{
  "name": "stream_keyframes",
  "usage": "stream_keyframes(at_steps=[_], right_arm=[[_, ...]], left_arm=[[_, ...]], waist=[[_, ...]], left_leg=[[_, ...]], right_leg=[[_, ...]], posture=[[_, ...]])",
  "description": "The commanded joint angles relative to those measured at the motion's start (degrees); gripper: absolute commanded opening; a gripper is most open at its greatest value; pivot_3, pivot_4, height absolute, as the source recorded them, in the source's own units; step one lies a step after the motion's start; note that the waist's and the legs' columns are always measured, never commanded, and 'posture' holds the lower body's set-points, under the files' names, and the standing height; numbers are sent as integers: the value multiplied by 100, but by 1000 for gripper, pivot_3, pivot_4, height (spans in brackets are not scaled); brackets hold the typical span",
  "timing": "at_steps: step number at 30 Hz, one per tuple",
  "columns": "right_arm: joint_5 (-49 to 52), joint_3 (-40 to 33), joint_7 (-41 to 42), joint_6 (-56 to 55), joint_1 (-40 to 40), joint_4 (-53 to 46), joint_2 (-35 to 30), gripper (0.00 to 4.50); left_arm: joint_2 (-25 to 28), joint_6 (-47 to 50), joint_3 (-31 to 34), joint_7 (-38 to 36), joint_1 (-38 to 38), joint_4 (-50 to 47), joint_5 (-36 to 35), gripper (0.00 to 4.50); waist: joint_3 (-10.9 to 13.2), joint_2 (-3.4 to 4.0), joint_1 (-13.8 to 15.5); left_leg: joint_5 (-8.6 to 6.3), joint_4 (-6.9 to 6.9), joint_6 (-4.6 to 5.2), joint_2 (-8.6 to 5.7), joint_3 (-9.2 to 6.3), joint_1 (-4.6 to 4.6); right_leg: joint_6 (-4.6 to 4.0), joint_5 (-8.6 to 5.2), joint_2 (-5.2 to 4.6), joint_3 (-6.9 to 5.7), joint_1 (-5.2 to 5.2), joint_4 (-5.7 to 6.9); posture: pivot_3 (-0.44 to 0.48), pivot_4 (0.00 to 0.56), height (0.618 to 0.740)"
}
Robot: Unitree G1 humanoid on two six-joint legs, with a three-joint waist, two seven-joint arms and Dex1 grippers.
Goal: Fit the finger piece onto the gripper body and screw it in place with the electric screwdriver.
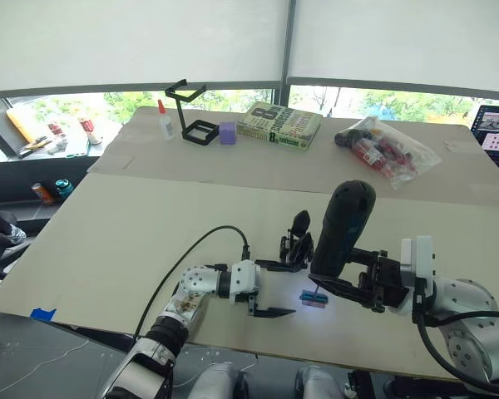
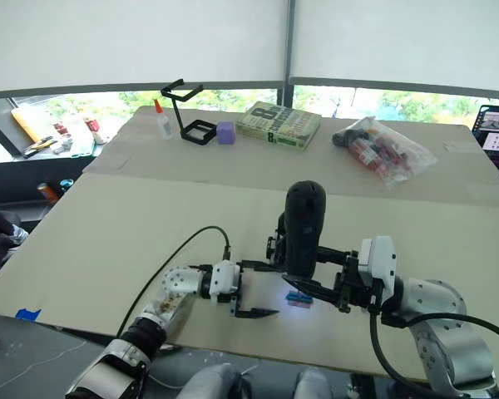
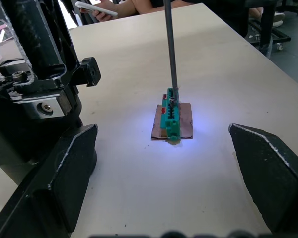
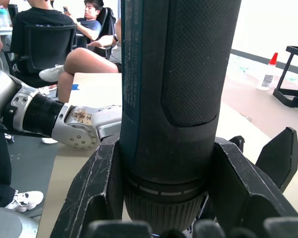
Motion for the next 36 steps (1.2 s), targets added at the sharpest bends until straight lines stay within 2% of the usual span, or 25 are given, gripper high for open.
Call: stream_keyframes(at_steps=[1,3,6,7,11,15,17,27,36], right_arm=[[163,-152,17,-124,-71,-161,-80,1927],[195,-178,8,-111,-80,-169,-105,1927],[213,-195,5,-114,-73,-167,-124,1927],[215,-201,11,-121,-62,-163,-129,1927],[227,-190,4,-125,-54,-163,-124,1927],[264,-193,27,-100,-83,-148,-142,1927],[279,-189,21,-73,-119,-145,-152,1927],[382,-177,-32,-17,-145,-182,-191,1927],[459,-173,-19,22,-107,-208,-254,1927]], left_arm=[[231,594,-341,-344,426,389,276,4465],[603,1029,-134,-845,532,-94,-198,4465],[1011,1351,7,-1215,648,-509,-519,4465],[1142,1433,62,-1287,690,-635,-606,4465],[1632,1651,283,-1507,777,-1074,-863,4465],[1708,1977,385,-1455,688,-1399,-1026,4465],[1738,2154,429,-1441,657,-1586,-1085,4465],[1779,2986,490,-928,837,-2739,-1142,4465],[1636,3299,380,-398,929,-3235,-1036,4465]], waist=[[-3,-1,-20],[-5,-6,-89],[-10,-14,-311],[-10,-21,-360],[4,-52,-475],[11,-62,-454],[22,-72,-447],[89,-117,-346],[91,-117,-294]], left_leg=[[0,0,0,0,0,0],[0,-1,0,2,0,0],[35,-25,16,15,5,-10],[53,-36,-25,20,7,-13],[89,-112,-91,35,11,-2],[95,-115,-128,90,6,-1],[83,-117,-111,96,3,-2],[90,-102,-120,96,4,-22],[99,-73,-135,85,6,-93]], right_leg=[[3,1,0,0,1,0],[2,3,3,0,-3,-4],[-17,30,16,3,-39,-1],[-11,33,22,2,-37,4],[-59,4,50,-5,-63,35],[-107,-24,106,-17,-71,54],[-122,-34,109,-20,-80,72],[-131,-29,107,-14,-95,73],[-120,-22,116,-28,-140,75]], posture=[[0,150,740],[0,150,740],[0,150,740],[0,150,740],[0,150,740],[0,150,740],[0,150,740],[0,150,740],[0,150,740]])
